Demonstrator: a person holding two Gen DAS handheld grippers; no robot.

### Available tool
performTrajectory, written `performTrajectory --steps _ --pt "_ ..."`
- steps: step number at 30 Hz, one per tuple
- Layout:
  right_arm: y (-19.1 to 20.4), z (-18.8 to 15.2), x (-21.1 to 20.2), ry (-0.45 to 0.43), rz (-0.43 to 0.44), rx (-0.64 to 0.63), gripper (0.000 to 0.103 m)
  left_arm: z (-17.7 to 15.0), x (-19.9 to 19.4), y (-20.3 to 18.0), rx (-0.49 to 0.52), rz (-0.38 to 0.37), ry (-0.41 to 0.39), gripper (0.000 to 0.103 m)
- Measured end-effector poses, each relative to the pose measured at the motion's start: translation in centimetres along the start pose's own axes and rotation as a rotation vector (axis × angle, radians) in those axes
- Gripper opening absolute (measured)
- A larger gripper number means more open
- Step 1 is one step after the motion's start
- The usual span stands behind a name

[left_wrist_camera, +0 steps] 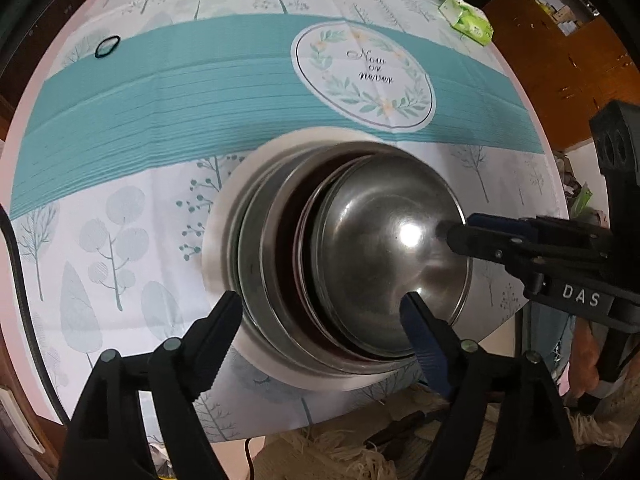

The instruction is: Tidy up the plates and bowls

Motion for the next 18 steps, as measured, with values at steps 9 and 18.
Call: performTrajectory --steps 9,18 --pt "-0.6 0.0 -3.6 -0.158 -0.019 0.005 0.041 0.2 -2.4 0.1 0.019 0.093 -0.073 0.087" --pt "-1.9 0.1 -8.7 -0.3 -0.103 -0.033 0.041 1.7 -7.0 -2.6 0.027 0.235 -0.238 0.087"
Point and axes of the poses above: each gripper's, at about its wrist camera, not at the fingertips, and x roughly the way its jaws point, y to its left, z to its top, the point moved 9 cm from there along x, roughly the way its jaws point, and after that the axes turned 5 degrees about -y, right-handed, at the moved point
